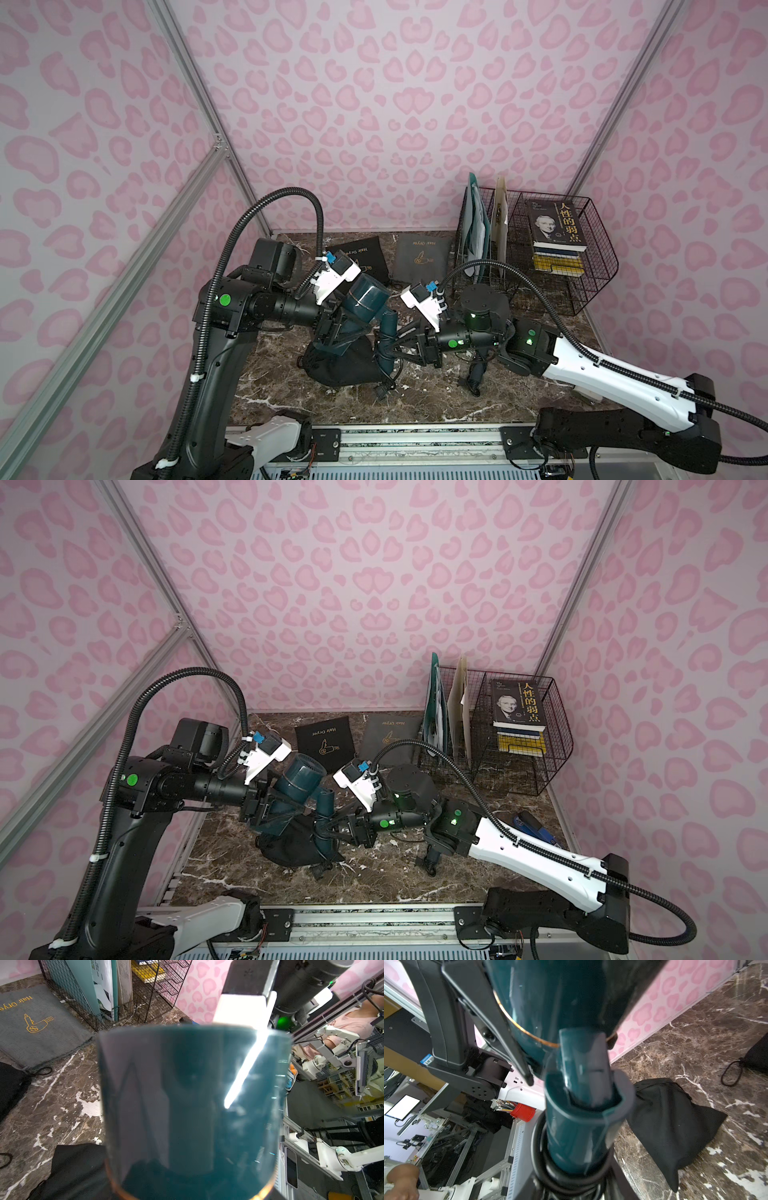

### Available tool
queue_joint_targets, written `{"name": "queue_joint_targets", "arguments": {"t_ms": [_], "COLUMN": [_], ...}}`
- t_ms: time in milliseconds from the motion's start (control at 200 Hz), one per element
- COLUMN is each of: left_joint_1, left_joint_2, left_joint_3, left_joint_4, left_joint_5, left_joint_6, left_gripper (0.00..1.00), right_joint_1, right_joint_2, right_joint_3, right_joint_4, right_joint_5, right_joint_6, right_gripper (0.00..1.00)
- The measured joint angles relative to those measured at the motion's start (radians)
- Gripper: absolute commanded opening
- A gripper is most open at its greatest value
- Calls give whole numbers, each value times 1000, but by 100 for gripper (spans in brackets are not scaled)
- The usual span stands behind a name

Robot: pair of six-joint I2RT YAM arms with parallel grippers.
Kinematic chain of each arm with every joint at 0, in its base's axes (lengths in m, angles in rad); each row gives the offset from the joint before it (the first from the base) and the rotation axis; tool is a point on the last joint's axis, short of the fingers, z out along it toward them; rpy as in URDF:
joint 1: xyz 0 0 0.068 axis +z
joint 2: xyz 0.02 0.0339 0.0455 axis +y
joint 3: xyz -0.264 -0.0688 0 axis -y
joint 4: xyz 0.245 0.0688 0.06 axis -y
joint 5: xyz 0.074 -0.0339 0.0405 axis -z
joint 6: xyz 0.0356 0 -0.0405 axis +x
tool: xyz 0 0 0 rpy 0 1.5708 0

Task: Pack away hair dryers
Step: Fold the hair dryer.

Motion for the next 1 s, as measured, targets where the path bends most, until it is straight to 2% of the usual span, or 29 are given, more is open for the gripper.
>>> {"name": "queue_joint_targets", "arguments": {"t_ms": [210,510,950,1000], "left_joint_1": [0,1,3,3], "left_joint_2": [-16,-51,-67,-64], "left_joint_3": [-62,-122,-165,-151], "left_joint_4": [92,279,377,375], "left_joint_5": [41,71,72,71], "left_joint_6": [-67,-182,-264,-263], "left_gripper": [2,2,2,2], "right_joint_1": [14,24,24,24], "right_joint_2": [-36,-50,-4,-10], "right_joint_3": [-51,-120,-111,-111], "right_joint_4": [72,273,370,370], "right_joint_5": [90,209,234,240], "right_joint_6": [64,122,193,190], "right_gripper": [0,0,0,10]}}
